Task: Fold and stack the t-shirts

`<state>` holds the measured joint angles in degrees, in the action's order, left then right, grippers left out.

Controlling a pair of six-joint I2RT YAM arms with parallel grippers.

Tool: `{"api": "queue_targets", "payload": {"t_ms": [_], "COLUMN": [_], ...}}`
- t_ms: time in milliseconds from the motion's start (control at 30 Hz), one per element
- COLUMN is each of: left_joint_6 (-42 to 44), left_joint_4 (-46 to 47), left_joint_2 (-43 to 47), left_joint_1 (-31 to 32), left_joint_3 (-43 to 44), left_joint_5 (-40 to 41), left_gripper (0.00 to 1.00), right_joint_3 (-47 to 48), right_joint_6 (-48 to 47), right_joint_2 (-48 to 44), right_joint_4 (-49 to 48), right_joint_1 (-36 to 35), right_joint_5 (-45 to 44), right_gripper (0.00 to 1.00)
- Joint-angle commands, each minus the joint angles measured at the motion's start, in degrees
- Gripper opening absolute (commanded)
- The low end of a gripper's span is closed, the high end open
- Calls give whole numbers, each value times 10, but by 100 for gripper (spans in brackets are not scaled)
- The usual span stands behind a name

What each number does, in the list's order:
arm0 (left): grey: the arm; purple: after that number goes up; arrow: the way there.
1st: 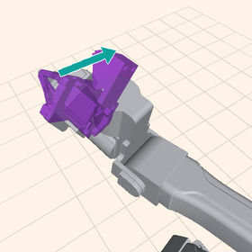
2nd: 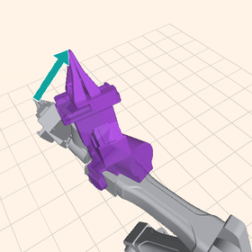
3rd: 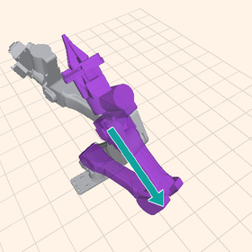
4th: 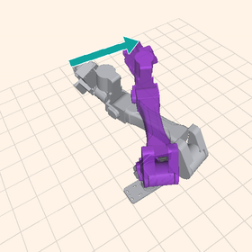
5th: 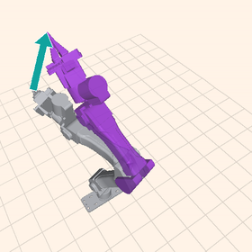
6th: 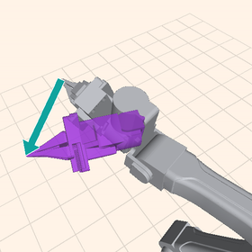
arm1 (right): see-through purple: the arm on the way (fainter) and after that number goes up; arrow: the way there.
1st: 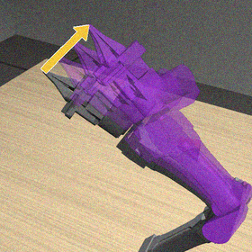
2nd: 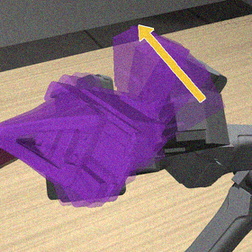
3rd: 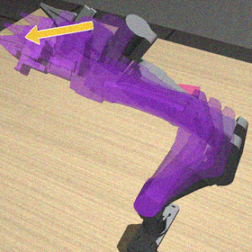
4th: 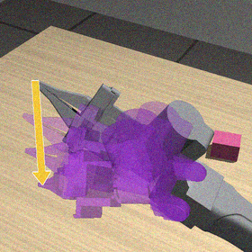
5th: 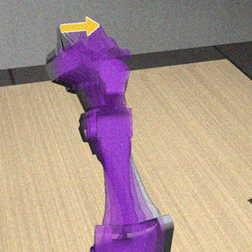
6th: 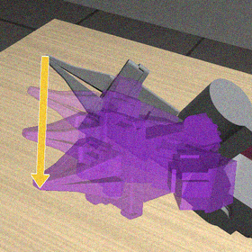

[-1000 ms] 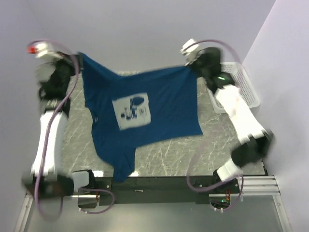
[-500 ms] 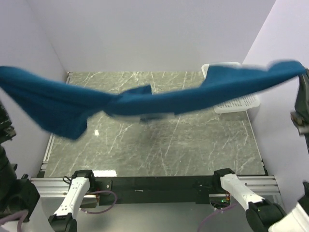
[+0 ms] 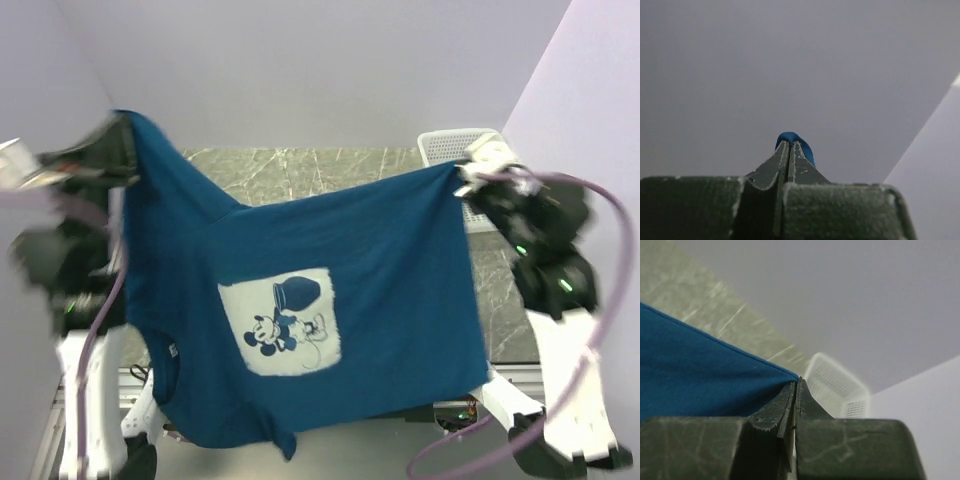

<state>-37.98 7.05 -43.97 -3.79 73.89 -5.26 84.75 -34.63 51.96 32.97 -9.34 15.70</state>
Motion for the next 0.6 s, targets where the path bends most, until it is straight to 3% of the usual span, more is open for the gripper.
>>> {"api": "queue_targets", "payload": {"t_ms": [0,100,133,200,233,267,333,367,433,467,567], "left_joint_6": [23,37,41,51,56,56,67,63,67,63,57], "left_joint_4": [66,132,147,170,168,134,102,60,26,18,-15], "left_joint_2": [-70,-181,-259,-351,-451,-500,-642,-681,-767,-784,-836], "left_joint_1": [1,0,0,-2,-1,-2,-3,-3,-4,-3,-4], "left_joint_3": [-100,-173,-179,-142,-114,-82,29,67,164,186,261], "left_joint_5": [-20,-8,-9,-30,-36,-38,-51,-50,-36,-31,1], "left_gripper": [1,1,1,1,0,0,0,0,0,0,0], "right_joint_3": [-112,-215,-228,-224,-206,-143,-55,38,137,207,300], "right_joint_6": [-18,-57,-69,-91,-96,-97,-90,-75,-71,-63,-67], "right_joint_2": [40,112,138,243,288,385,487,581,667,730,807], "right_joint_4": [-87,-188,-228,-256,-255,-247,-200,-182,-132,-124,-107], "right_joint_1": [4,3,2,1,1,0,1,-3,-11,-15,-24], "right_joint_5": [40,50,54,49,40,35,21,-6,-37,-68,-111], "right_gripper": [0,0,0,0,0,0,0,0,0,0,0]}}
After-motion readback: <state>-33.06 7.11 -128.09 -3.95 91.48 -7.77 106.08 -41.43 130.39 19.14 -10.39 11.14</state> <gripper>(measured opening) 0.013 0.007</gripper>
